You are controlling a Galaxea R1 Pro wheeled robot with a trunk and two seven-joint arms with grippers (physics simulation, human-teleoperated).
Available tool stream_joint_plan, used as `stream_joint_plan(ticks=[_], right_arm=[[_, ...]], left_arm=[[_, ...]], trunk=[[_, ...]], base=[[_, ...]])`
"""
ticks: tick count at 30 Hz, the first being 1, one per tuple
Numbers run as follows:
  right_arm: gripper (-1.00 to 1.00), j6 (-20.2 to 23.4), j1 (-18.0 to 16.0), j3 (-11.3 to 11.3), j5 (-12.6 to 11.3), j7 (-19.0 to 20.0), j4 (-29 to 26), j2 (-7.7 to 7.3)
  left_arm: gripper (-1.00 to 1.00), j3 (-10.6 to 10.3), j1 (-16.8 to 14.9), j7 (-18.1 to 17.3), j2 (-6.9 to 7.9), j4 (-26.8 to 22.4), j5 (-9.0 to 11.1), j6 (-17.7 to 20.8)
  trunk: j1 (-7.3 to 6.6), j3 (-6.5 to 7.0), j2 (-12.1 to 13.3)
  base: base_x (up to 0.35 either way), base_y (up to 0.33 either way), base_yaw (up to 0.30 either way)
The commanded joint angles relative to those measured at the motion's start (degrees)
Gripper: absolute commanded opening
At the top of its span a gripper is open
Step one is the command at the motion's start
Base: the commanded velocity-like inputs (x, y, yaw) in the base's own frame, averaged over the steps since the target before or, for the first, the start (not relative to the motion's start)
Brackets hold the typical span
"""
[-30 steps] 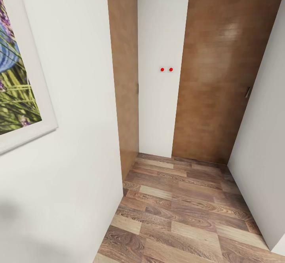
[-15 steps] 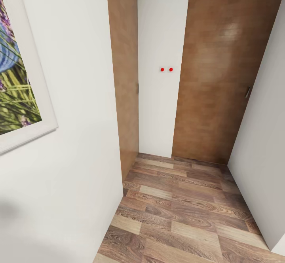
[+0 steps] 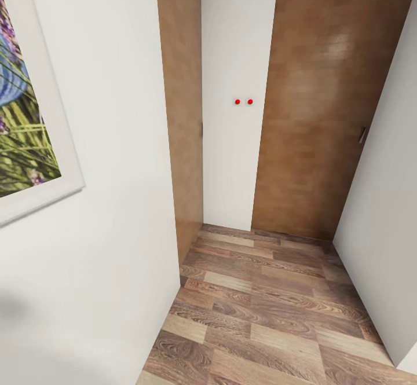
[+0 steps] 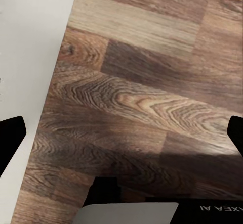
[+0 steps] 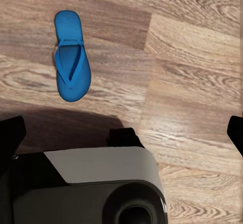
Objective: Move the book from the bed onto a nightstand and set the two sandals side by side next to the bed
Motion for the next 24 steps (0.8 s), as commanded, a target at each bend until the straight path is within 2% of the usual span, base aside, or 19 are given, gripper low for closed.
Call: stream_joint_plan(ticks=[1, 14, 24], right_arm=[[1.00, 0.3, -0.3, 0.0, 0.0, -0.4, 0.0, 0.06], [1.00, 1.2, -2.1, 0.2, 0.1, -1.0, -0.4, 0.19], [1.00, 0.3, -2.8, 3.0, 0.0, -1.1, 0.0, 0.20]], left_arm=[[1.00, -0.1, 0.0, 0.2, 0.01, 0.0, 0.0, -0.1], [1.00, -0.1, 0.1, 0.2, 0.16, 0.1, 0.0, -5.1], [1.00, -0.1, 0.2, 0.2, 0.10, 0.1, 0.0, -6.5]], trunk=[[0.00, -0.06, 0.0], [0.00, -0.06, 0.0], [0.00, -0.06, 0.0]], base=[[0.000, 0.000, 0.000], [0.000, 0.000, 0.000], [0.000, 0.000, 0.000]])
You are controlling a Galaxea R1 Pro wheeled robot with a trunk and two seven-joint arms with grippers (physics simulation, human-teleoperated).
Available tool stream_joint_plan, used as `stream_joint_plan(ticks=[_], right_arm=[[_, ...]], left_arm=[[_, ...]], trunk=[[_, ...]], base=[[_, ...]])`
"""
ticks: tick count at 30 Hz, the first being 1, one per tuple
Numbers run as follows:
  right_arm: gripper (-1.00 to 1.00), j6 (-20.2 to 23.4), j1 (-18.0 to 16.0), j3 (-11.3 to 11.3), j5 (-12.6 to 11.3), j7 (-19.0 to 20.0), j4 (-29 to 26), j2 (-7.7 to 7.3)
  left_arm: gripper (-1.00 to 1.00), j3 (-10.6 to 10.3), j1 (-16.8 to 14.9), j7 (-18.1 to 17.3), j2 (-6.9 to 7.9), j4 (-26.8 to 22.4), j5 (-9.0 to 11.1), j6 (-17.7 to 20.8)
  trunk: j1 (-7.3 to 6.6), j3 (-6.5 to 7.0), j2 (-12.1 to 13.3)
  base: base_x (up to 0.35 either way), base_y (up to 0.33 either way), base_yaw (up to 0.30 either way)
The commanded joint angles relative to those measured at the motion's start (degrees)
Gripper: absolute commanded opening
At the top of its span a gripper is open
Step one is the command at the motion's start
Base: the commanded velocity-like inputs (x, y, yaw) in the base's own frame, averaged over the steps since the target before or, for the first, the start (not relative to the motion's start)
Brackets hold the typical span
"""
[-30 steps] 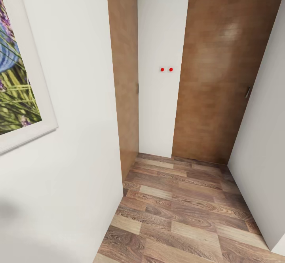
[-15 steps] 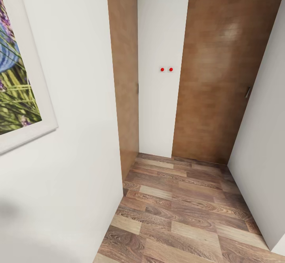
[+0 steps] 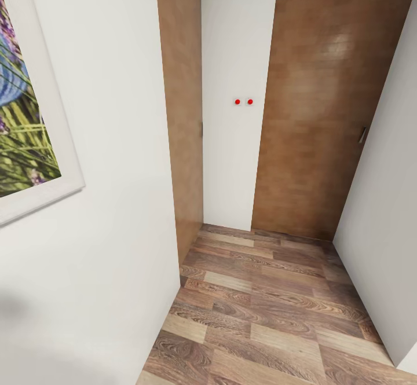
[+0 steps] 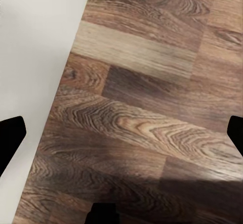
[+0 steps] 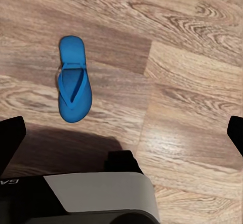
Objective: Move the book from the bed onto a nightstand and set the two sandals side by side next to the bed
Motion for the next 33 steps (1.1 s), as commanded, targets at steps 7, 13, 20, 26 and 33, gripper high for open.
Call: stream_joint_plan(ticks=[7, 13, 20, 26, 33], right_arm=[[1.00, -0.3, -0.1, 1.1, -0.1, -0.3, 0.2, -0.04], [1.00, -0.8, -0.2, 1.3, -0.1, -0.3, 0.3, -0.11], [1.00, -1.9, -0.2, 1.4, -0.1, -0.3, 1.2, -0.23], [1.00, -2.4, -0.2, 1.4, -0.1, -0.3, 1.6, -0.24], [1.00, -2.9, -0.2, 1.4, -0.1, -0.3, 1.8, -0.20]], left_arm=[[1.00, 0.0, 0.0, 0.2, 0.02, 0.0, 0.1, -0.5], [1.00, 0.0, 0.0, 0.1, -0.15, 0.0, 0.0, -0.5], [1.00, 0.0, 0.0, -0.2, -0.10, 0.0, 0.0, -0.6], [1.00, 0.0, 0.0, -0.3, -0.11, 0.0, 0.0, -0.6], [1.00, 0.0, 0.0, -0.3, -0.06, 0.0, 0.0, -0.6]], trunk=[[0.00, -0.06, 0.0], [0.00, -0.06, 0.0], [0.00, -0.06, 0.0], [0.00, -0.06, 0.0], [0.22, -0.24, -0.4]], base=[[0.000, 0.000, 0.000], [0.000, 0.000, 0.000], [0.000, 0.000, 0.000], [0.000, 0.000, 0.000], [0.000, 0.000, 0.000]])
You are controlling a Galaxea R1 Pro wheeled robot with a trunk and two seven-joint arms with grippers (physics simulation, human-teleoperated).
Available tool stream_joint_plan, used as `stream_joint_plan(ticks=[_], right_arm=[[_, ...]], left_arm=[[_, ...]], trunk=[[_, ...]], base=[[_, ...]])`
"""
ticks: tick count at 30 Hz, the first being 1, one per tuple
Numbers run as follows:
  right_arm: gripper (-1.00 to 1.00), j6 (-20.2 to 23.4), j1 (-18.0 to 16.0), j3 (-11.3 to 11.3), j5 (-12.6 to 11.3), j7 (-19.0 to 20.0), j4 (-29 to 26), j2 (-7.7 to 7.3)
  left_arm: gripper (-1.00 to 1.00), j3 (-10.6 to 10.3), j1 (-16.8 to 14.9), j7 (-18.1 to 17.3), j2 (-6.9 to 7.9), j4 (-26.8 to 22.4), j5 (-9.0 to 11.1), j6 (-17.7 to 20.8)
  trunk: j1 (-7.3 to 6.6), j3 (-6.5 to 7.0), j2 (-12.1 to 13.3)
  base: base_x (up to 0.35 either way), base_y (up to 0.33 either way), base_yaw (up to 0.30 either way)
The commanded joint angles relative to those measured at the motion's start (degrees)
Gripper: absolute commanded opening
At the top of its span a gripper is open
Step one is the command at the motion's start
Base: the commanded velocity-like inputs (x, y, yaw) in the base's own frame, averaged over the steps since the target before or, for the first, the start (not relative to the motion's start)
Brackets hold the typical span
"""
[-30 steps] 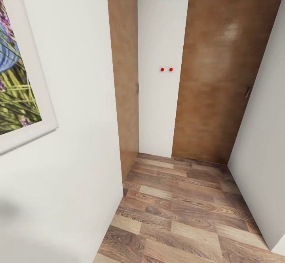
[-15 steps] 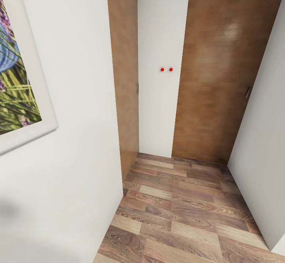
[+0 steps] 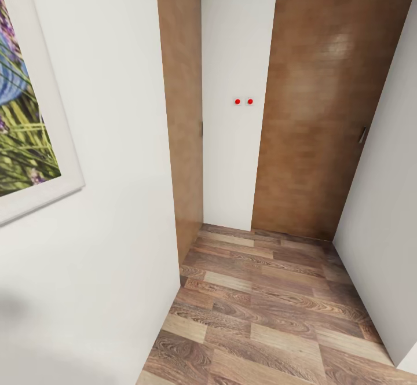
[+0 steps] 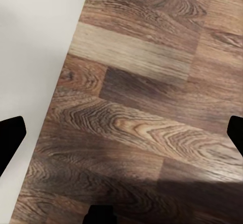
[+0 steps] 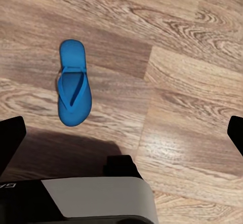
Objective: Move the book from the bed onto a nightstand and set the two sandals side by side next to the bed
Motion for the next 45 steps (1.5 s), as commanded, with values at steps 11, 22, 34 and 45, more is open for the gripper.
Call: stream_joint_plan(ticks=[11, 22, 34, 45], right_arm=[[1.00, -0.3, 0.0, 0.5, 0.0, -0.4, 0.1, 0.05], [1.00, -0.4, 0.0, 0.4, 0.0, -0.4, 0.1, 0.05], [1.00, -0.4, 0.0, 0.4, 0.0, -0.4, 0.1, 0.05], [1.00, -0.4, 0.0, 0.3, -0.1, -0.4, 0.1, 0.02]], left_arm=[[1.00, 0.0, 0.0, 0.2, 0.00, 0.1, 0.0, -0.2], [1.00, 0.0, 0.0, 0.2, 0.01, 0.1, 0.0, -0.2], [1.00, 0.0, 0.0, 0.2, 0.01, 0.1, -0.1, -0.2], [1.00, -0.1, 0.0, 0.2, 0.01, 0.1, -0.1, -0.2]], trunk=[[2.42, -2.04, -4.5], [4.83, -4.02, -8.9], [7.47, -6.17, -13.7], [9.89, -8.14, -18.1]], base=[[0.000, 0.000, 0.000], [0.000, 0.000, 0.000], [0.000, 0.000, 0.000], [0.000, 0.000, 0.000]])
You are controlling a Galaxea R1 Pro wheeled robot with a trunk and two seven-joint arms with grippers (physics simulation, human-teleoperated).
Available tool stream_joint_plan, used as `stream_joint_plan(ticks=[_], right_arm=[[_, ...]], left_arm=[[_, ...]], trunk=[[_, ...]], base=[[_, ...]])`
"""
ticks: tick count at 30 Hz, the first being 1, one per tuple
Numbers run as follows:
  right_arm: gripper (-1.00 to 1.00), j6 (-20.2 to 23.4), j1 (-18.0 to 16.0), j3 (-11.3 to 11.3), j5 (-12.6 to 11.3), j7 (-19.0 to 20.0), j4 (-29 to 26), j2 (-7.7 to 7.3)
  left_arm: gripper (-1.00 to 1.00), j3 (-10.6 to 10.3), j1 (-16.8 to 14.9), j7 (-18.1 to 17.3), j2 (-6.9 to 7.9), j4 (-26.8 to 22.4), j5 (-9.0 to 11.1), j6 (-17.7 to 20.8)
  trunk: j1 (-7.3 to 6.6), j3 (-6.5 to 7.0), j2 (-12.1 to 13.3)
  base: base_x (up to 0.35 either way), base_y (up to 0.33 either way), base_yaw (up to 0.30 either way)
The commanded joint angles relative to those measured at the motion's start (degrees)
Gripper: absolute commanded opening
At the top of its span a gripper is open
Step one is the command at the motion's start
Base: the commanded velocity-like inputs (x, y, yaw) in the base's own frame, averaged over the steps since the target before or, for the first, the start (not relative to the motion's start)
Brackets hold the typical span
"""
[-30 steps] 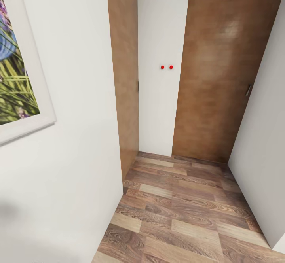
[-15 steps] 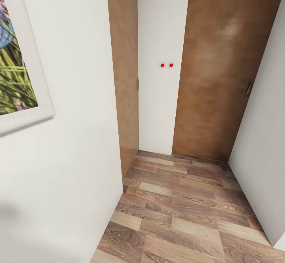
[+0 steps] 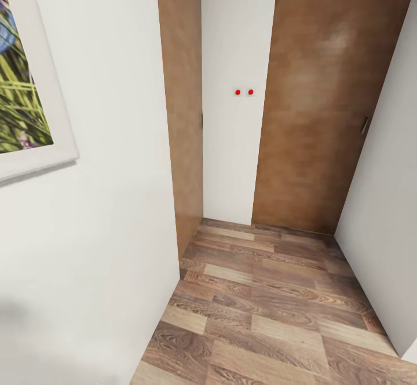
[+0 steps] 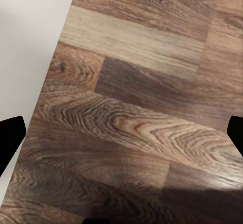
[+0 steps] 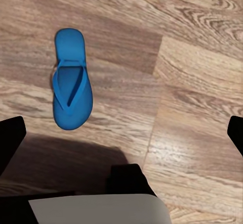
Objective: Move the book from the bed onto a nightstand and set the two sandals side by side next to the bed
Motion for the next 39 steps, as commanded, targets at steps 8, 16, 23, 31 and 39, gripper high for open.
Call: stream_joint_plan(ticks=[8, 16, 23, 31, 39], right_arm=[[1.00, -0.1, 0.0, 0.4, 0.0, -0.4, 0.1, 0.02], [1.00, -0.1, 0.0, 0.4, 0.0, -0.4, 0.1, 0.00], [1.00, -0.1, 0.0, 0.4, 0.0, -0.4, 0.1, -0.03], [1.00, -0.1, 0.0, 0.4, 0.0, -0.4, 0.1, -0.03], [1.00, -0.1, 0.0, 0.4, 0.0, -0.4, 0.1, -0.16]], left_arm=[[1.00, 0.0, 0.0, 0.2, -0.02, 0.1, 0.0, -0.8], [1.00, 0.0, 0.0, 0.2, -0.02, 0.1, 0.0, -1.4], [1.00, -0.1, 0.0, 0.2, -0.03, 0.0, 0.0, -1.5], [1.00, -0.2, -0.2, 0.5, -0.35, -0.1, -0.1, -1.6], [1.00, -0.3, -0.9, 2.6, -1.19, -6.7, -0.2, 5.5]], trunk=[[1.76, -1.50, -3.2], [3.51, -2.94, -6.5], [5.05, -4.19, -9.3], [6.81, -5.63, -12.5], [6.81, -5.63, -12.5]], base=[[0.000, 0.000, 0.000], [0.000, 0.000, 0.000], [0.000, 0.000, 0.000], [0.000, 0.000, 0.000], [0.000, 0.000, 0.000]])
